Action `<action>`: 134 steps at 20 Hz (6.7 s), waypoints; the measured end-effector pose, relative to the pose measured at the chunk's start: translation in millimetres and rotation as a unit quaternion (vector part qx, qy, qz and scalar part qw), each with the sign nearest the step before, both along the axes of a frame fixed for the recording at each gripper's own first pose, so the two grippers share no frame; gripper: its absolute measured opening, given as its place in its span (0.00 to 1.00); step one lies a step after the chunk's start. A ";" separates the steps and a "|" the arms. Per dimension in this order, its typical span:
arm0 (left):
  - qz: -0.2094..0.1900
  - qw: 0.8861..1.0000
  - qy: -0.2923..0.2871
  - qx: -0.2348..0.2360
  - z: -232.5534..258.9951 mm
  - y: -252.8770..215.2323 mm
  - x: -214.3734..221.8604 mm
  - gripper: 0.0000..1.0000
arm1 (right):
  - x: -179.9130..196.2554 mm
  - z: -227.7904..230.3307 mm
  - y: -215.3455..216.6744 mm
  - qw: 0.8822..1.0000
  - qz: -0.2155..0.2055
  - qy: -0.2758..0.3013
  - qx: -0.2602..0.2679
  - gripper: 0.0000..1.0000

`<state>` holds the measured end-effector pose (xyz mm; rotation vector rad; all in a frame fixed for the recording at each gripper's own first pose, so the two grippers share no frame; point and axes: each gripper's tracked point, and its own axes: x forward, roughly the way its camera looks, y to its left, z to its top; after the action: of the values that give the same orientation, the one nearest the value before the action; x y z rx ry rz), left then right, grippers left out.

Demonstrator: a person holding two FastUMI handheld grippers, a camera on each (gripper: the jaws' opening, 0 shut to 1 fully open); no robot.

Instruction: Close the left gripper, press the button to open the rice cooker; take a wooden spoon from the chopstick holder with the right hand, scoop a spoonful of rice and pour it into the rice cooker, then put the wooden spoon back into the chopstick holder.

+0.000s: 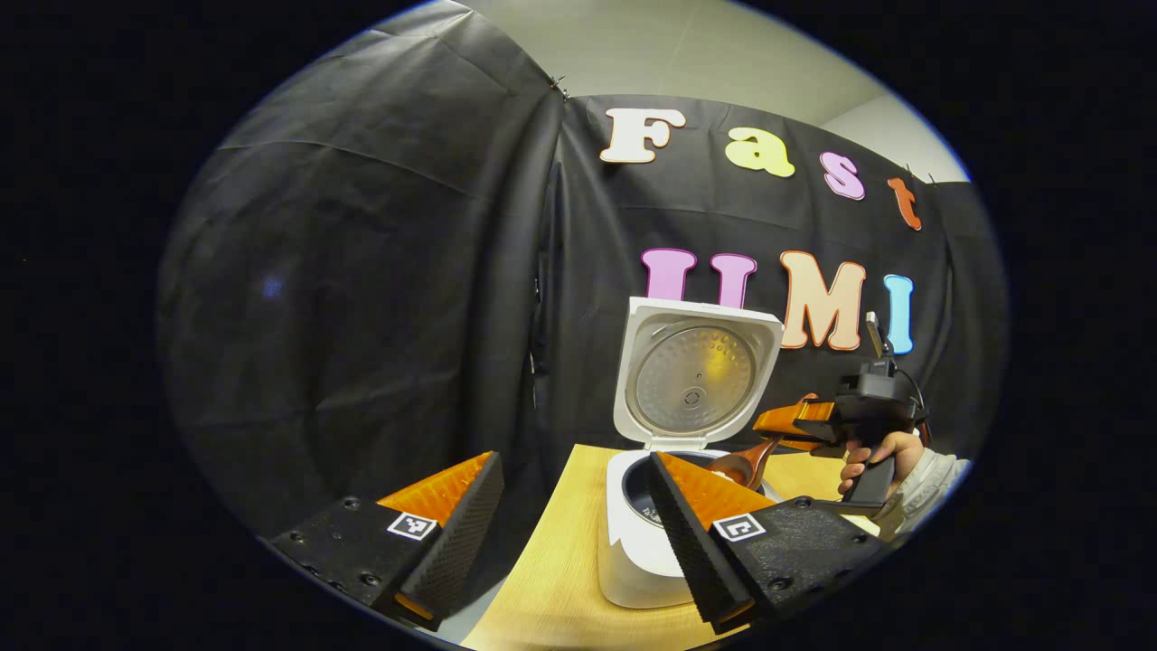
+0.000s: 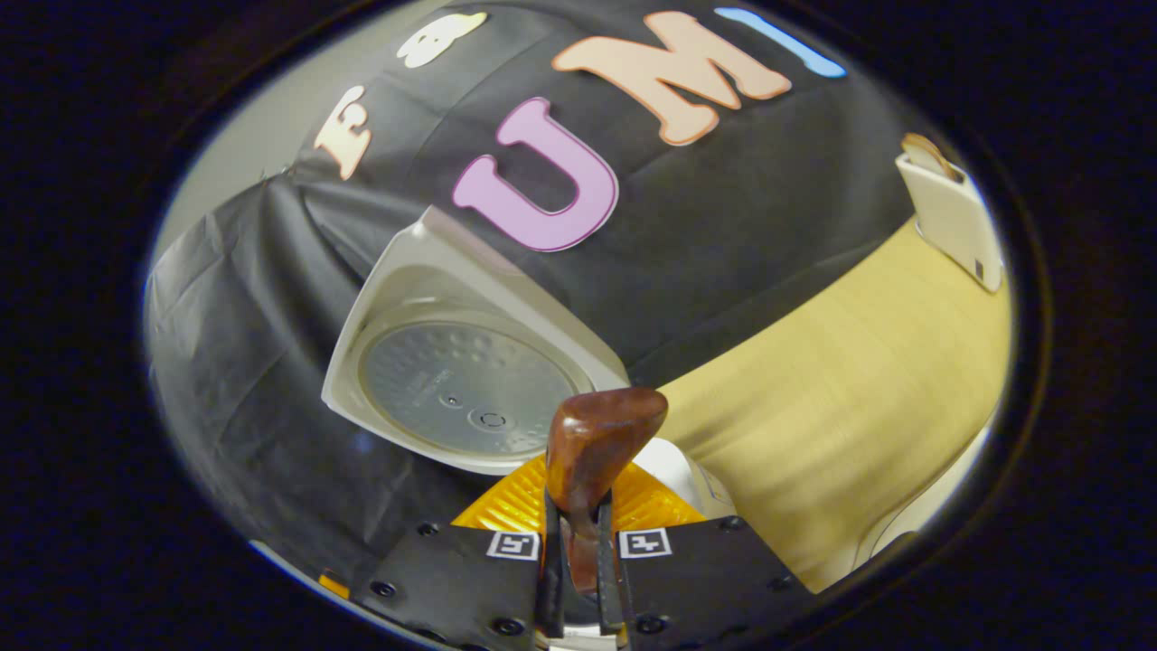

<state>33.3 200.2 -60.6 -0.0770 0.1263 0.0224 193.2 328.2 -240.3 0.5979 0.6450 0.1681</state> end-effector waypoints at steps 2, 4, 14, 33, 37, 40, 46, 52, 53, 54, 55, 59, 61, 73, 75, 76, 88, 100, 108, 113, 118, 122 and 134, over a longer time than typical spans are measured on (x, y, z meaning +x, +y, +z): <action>0.002 1.000 0.003 -0.005 -3.7 4.1 1.2 0.94 | 1.5 3.7 11.9 0.999 0.022 -0.022 -0.040 0.19; 0.004 1.000 0.006 -0.010 -7.6 7.3 2.5 0.92 | 2.1 5.4 21.6 0.995 0.046 -0.042 -0.081 0.17; 0.003 1.000 0.005 -0.020 -8.9 7.4 4.6 0.95 | -5.4 28.9 54.5 0.940 0.156 -0.152 -0.261 0.18; -0.025 0.999 -0.029 -0.016 17.0 -33.1 5.5 0.92 | -31.9 106.0 13.4 0.890 0.192 -0.246 -0.332 0.19; -0.038 0.998 -0.037 -0.018 26.0 -59.6 10.5 0.92 | -31.4 118.9 -59.5 0.905 0.144 -0.225 -0.332 0.18; -0.048 0.998 -0.042 -0.018 32.5 -81.6 13.1 0.92 | -35.3 121.8 -115.7 0.910 0.110 -0.211 -0.339 0.17; -0.073 0.996 -0.051 -0.004 45.4 -130.9 16.7 0.94 | -55.1 128.2 -218.9 0.924 0.050 -0.182 -0.333 0.18; -0.074 0.995 -0.068 0.007 63.1 -162.3 24.5 0.92 | -77.4 124.4 -322.9 0.927 -0.007 -0.150 -0.344 0.18; -0.075 0.995 -0.069 0.008 63.9 -167.1 26.0 0.92 | -82.0 122.3 -339.1 0.928 -0.015 -0.142 -0.343 0.18; -0.076 0.995 -0.070 0.009 66.3 -171.3 26.6 0.92 | -87.6 119.6 -356.2 0.929 -0.024 -0.135 -0.343 0.18; -0.078 0.994 -0.072 0.010 68.6 -175.0 26.9 0.92 | -92.0 117.1 -372.5 0.930 -0.034 -0.128 -0.343 0.18; -0.084 0.994 -0.074 0.014 72.0 -196.7 30.6 0.92 | -107.5 102.8 -428.1 0.930 -0.061 -0.099 -0.348 0.18; -0.086 0.994 -0.072 0.014 72.2 -206.5 32.9 0.92 | -116.4 90.1 -447.7 0.929 -0.065 -0.087 -0.354 0.17; -0.102 0.992 -0.065 0.034 74.5 -253.1 28.2 0.96 | -159.8 -0.8 -494.6 0.953 -0.084 0.000 -0.291 0.19; -0.102 0.992 -0.064 0.034 75.1 -256.3 26.7 0.92 | -166.2 -17.2 -497.5 0.956 -0.090 0.014 -0.277 0.19; -0.102 0.992 -0.065 0.035 76.0 -256.8 25.4 0.94 | -168.3 -24.6 -499.0 0.958 -0.094 0.022 -0.270 0.17; -0.087 0.993 -0.066 0.042 80.0 -252.4 16.7 0.94 | -184.3 -63.7 -511.0 0.959 -0.123 0.043 -0.250 0.20; -0.069 0.995 -0.058 0.039 83.7 -236.6 36.2 0.94 | -184.6 22.7 -562.2 0.920 -0.175 -0.034 -0.348 0.99; -0.047 0.998 -0.042 0.019 109.6 -194.8 95.2 0.92 | -187.9 64.7 -568.3 0.897 -0.170 -0.070 -0.402 1.00; -0.065 0.998 -0.027 0.001 126.7 -179.5 142.8 0.92 | -197.1 82.8 -576.6 0.881 -0.181 -0.083 -0.429 1.00; -0.086 0.995 -0.037 0.016 145.7 -179.6 187.5 0.91 | -203.7 85.3 -577.8 0.880 -0.191 -0.074 -0.428 1.00; -0.076 0.996 -0.028 0.042 136.5 -176.2 229.3 0.91 | -211.0 83.2 -577.5 0.876 -0.191 -0.067 -0.438 0.99; -0.074 0.997 0.025 0.016 103.8 -179.6 276.0 0.92 | -231.7 84.8 -591.1 0.866 -0.208 -0.047 -0.453 1.00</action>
<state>309.4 20.7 43.2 -0.0359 0.1807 -0.1214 -38.5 -262.9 -155.6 -0.1975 0.4174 -0.4987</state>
